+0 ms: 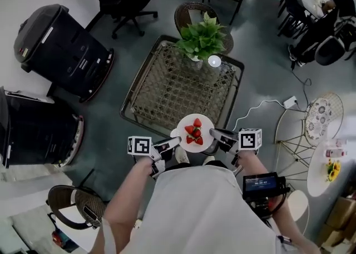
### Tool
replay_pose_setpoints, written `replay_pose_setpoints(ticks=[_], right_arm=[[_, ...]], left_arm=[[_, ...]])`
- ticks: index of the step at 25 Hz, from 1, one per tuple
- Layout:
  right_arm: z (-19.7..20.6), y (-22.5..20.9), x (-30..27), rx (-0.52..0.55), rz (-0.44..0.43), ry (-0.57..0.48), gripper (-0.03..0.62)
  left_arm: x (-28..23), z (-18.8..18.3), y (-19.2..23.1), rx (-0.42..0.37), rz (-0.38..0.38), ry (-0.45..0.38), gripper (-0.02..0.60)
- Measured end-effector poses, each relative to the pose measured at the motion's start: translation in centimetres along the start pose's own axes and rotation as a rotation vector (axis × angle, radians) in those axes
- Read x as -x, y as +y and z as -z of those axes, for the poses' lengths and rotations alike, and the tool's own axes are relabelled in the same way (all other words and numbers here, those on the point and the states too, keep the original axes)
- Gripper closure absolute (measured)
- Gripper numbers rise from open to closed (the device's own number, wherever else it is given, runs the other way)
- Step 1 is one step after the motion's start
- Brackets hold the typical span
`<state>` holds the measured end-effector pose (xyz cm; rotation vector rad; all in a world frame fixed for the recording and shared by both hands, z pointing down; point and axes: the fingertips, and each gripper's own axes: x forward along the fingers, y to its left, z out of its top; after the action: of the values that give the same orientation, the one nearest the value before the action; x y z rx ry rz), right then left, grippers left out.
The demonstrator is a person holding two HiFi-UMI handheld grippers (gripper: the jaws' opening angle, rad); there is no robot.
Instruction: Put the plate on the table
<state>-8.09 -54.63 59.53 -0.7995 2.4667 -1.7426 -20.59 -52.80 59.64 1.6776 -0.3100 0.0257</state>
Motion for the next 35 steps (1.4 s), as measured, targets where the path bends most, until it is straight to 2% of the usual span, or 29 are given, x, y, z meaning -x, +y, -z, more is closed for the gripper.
replay_pose_setpoints(ticks=[4,6,8,9,11,13,15,18,23,26,28,31,35], right_arm=[[-1.2,-1.5,-1.2,-0.012,-0.023,0.002,0.551],[-1.3,-1.9,-1.6,-0.004,-0.01,0.011,0.551],[-1.2,-1.8,-1.5,-0.004,0.012,0.01,0.551],[-1.1,-1.7,-1.3,-0.007,0.019,0.011,0.551],[-1.0,-2.1,-0.9,-0.018,0.028,0.02,0.551],[-0.8,-2.9,-0.6,-0.035,0.034,0.034,0.553],[-0.9,-3.9,-0.8,-0.047,0.029,0.057,0.553],[-2.9,-4.9,-1.1,-0.035,-0.027,0.098,0.551],[-4.1,-8.6,1.0,-0.052,-0.021,0.178,0.551],[-5.1,-10.5,1.3,-0.067,-0.027,0.204,0.551],[-5.0,-11.6,1.3,-0.076,-0.023,0.229,0.551],[-4.5,-13.4,0.3,-0.092,-0.021,0.263,0.551],[-2.7,-15.5,-0.5,-0.137,-0.009,0.298,0.551]], left_arm=[[-0.7,-2.1,1.3,-0.007,0.045,0.016,0.572],[-1.2,-2.4,1.7,0.033,0.05,0.017,0.572],[-1.2,-1.9,1.0,0.113,0.067,0.013,0.572],[-1.3,-1.8,0.9,0.114,0.062,0.015,0.572],[-1.5,-2.0,1.6,0.042,0.01,0.032,0.572],[-1.8,-2.1,2.3,0.021,-0.034,0.043,0.571],[-2.3,-2.4,2.7,0.046,-0.057,0.038,0.571],[-4.3,-3.6,2.5,0.107,-0.056,0.009,0.571],[-8.1,-4.3,4.0,0.071,-0.104,0.02,0.571],[-10.1,-5.0,4.7,0.099,-0.095,0.015,0.571],[-10.8,-5.0,5.5,0.109,-0.099,0.014,0.571],[-10.8,-5.0,7.8,0.117,-0.153,0.014,0.571],[-11.0,-3.7,10.8,0.177,-0.19,-0.016,0.571]])
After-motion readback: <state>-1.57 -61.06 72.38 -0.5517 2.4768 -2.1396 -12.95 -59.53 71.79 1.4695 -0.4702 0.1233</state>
